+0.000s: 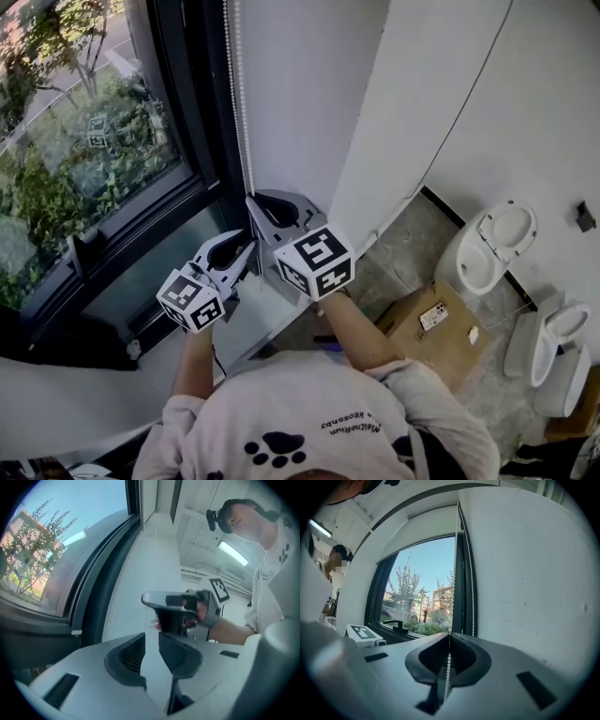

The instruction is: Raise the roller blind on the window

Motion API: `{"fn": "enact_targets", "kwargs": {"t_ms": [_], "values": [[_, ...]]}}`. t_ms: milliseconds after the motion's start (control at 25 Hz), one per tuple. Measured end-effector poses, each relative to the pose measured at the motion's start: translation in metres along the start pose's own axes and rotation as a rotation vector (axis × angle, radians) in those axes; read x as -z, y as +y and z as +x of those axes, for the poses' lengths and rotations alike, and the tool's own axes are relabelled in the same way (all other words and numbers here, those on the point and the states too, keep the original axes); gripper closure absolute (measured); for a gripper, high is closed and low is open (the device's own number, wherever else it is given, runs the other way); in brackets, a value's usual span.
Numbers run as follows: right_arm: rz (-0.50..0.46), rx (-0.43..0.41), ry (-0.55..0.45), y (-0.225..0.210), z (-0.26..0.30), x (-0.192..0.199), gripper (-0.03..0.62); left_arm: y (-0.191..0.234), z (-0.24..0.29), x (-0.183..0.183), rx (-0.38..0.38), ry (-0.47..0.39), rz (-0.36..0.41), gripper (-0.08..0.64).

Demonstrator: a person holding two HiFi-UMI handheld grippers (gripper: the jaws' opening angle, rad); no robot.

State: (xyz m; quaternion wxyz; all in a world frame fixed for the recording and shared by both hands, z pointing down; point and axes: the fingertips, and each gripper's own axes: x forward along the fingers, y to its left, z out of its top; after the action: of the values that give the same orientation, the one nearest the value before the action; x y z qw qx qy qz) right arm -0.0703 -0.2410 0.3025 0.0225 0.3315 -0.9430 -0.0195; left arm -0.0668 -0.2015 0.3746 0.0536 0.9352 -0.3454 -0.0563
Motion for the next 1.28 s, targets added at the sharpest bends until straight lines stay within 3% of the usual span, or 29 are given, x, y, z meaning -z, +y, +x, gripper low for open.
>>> {"fn": "enact_targets", "kwargs": {"t_ms": [240,440,640,1280], "values": [[-0.011,-0.002,-0.004,0.005,0.000,0.000,0.583,0.004,-0.017,-0.058,-0.042,-0.062,0.049,0.471],[0.001,0.000,-0.012,0.004,-0.003,0.001,0.583,-0.002,-0.018,-0.083,-0.044,-0.084,0.098,0.471],[-0.005,0.003,0.005,0.004,-0.002,0.008,0.583,-0.009,-0.013,-0.090,-0.022,-0.086,0.114,0.471],[0.036,-0.024,0.143,0.022,0.006,0.092,0.583,-0.002,-0.009,-0.088,-0.053,-0.066,0.129,0.471]]}}
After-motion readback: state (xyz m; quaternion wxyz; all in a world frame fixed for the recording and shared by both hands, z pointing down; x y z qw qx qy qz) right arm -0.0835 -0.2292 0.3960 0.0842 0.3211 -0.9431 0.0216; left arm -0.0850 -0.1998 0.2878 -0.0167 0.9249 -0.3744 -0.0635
